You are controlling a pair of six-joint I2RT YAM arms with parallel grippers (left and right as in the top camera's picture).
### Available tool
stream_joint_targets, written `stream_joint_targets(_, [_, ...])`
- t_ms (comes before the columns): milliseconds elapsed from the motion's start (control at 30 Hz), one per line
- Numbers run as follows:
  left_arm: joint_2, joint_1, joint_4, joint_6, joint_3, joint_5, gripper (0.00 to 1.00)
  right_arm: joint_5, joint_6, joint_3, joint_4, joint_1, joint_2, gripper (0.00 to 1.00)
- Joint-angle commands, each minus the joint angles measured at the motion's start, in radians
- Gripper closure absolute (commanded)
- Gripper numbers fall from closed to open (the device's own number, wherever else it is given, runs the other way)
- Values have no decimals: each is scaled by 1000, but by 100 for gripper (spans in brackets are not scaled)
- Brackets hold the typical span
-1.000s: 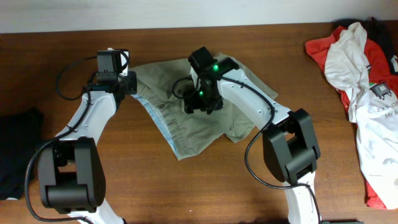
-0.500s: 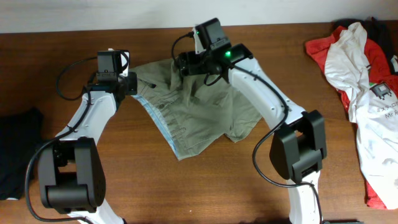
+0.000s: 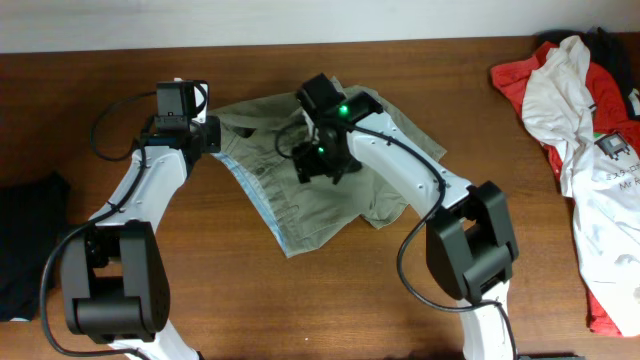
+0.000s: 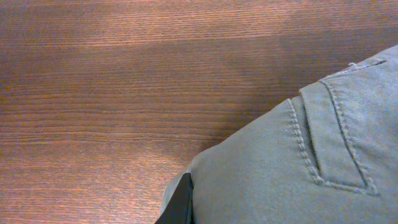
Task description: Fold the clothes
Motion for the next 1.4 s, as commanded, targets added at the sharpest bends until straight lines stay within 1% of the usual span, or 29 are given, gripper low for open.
stream_joint_targets(0, [3, 0, 0, 8, 15, 11, 100, -20, -34, -68, 63, -76, -18, 20])
stream_joint_targets(100, [3, 0, -1, 8, 15, 11, 100, -90, -36, -68, 135, -108, -17, 19])
stream_joint_targets(233, [3, 0, -2, 8, 15, 10, 100, -96, -35, -84, 191, -104, -8, 19])
stream_joint_targets(400, [3, 0, -5, 9, 15, 10, 100, -107, -21, -95, 247, -99, 41, 26])
stream_joint_targets(467, [3, 0, -5, 9, 15, 10, 100, -106, -21, -96, 274, -100, 50, 26])
stream_joint_targets(533, [3, 0, -5, 9, 15, 10, 100, -80, -26, -96, 268, -101, 50, 25])
stream_joint_targets(567, [3, 0, -5, 9, 15, 10, 100, -53, -48, -96, 235, -109, 50, 25])
stream_joint_targets(667, [3, 0, -4, 9, 15, 10, 100, -48, -80, -96, 196, -153, 50, 25])
stream_joint_targets(700, [3, 0, -4, 9, 15, 10, 100, -37, -104, -96, 195, -169, 50, 25])
stream_joint_targets(800, [3, 0, -4, 8, 15, 11, 100, -27, -112, -96, 221, -199, 50, 25])
stream_joint_targets(900, [3, 0, -4, 8, 15, 11, 100, -69, -112, -96, 261, -177, 52, 25])
stream_joint_targets(1033, [3, 0, 0, 8, 15, 11, 100, -68, -111, -96, 268, -101, 53, 24])
stream_joint_targets(1067, [3, 0, -2, 8, 15, 11, 100, -68, -111, -96, 271, -78, 57, 26])
stream_joint_targets(1100, [3, 0, -3, 8, 15, 11, 100, -68, -92, -96, 274, -67, 66, 32])
stream_joint_targets(1133, [3, 0, -4, 8, 15, 11, 100, -67, -76, -96, 275, -67, 77, 56])
stream_joint_targets(1167, [3, 0, -5, 8, 15, 11, 100, -63, -58, -96, 275, -69, 85, 66])
stream_joint_targets(1200, [3, 0, -5, 8, 15, 10, 100, -54, -58, -96, 275, -77, 90, 80])
stream_joint_targets(1233, [3, 0, -5, 8, 15, 11, 100, -35, -58, -96, 276, -80, 90, 96])
stream_joint_targets(1367, [3, 0, -3, 8, 15, 11, 100, 20, -58, -85, 252, -87, 76, 96])
